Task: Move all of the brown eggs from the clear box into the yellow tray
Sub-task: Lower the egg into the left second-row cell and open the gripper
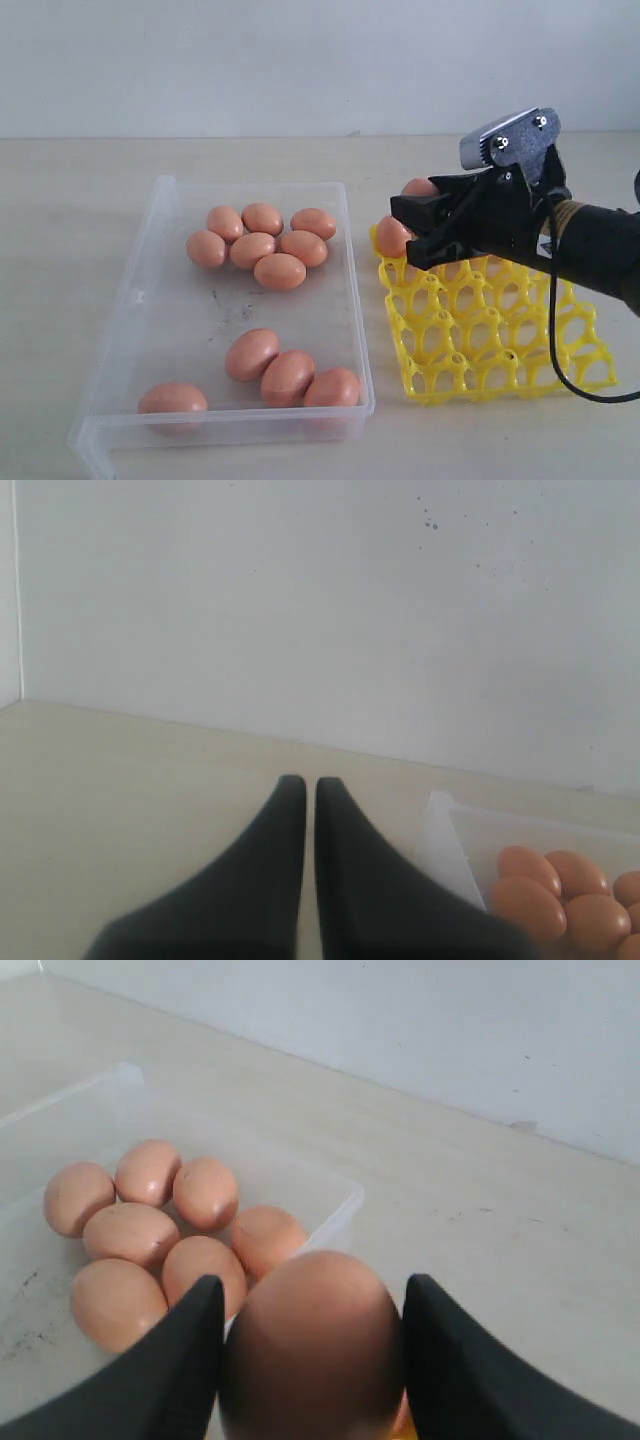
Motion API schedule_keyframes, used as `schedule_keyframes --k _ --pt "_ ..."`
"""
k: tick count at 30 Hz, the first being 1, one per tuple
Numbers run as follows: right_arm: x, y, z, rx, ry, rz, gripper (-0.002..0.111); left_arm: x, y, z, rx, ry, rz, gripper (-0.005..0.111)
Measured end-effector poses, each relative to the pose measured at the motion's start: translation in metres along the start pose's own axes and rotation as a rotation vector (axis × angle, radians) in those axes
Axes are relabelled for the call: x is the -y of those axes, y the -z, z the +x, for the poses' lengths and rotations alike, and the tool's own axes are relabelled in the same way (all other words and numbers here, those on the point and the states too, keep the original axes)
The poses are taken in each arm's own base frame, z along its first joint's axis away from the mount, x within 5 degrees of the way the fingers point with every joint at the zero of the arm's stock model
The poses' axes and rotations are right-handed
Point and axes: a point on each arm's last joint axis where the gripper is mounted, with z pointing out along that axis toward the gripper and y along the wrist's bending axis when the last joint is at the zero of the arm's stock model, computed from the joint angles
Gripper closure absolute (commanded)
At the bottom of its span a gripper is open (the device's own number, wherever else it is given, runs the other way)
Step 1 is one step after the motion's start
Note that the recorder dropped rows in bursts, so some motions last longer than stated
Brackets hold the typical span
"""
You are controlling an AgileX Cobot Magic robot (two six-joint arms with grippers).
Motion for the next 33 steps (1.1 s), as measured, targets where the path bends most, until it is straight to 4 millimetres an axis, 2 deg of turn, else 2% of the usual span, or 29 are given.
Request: schedule_keyframes --k 3,7,9,19,33 --pt "0.001 -0.01 0.015 0.061 -0.012 -0.044 0.108 0.0 0.0 0.0 0.0 0.0 0.0 0.103" --pt "0.002 -0.023 0.04 0.015 -0.007 -0.067 0.108 0.0 0.0 0.0 0.0 0.0 0.0 0.103" --pt "0.002 -0.027 0.047 0.0 -0.004 -0.076 0.108 0.0 0.0 0.0 0.0 0.0 0.0 0.103" --pt "0.003 -0.032 0.057 -0.021 0.022 -0.088 0.108 0.0 0.0 0.0 0.0 0.0 0.0 0.103" --pt "0.008 -0.034 0.057 -0.033 0.014 -0.044 0.108 0.0 0.0 0.0 0.0 0.0 0.0 0.103"
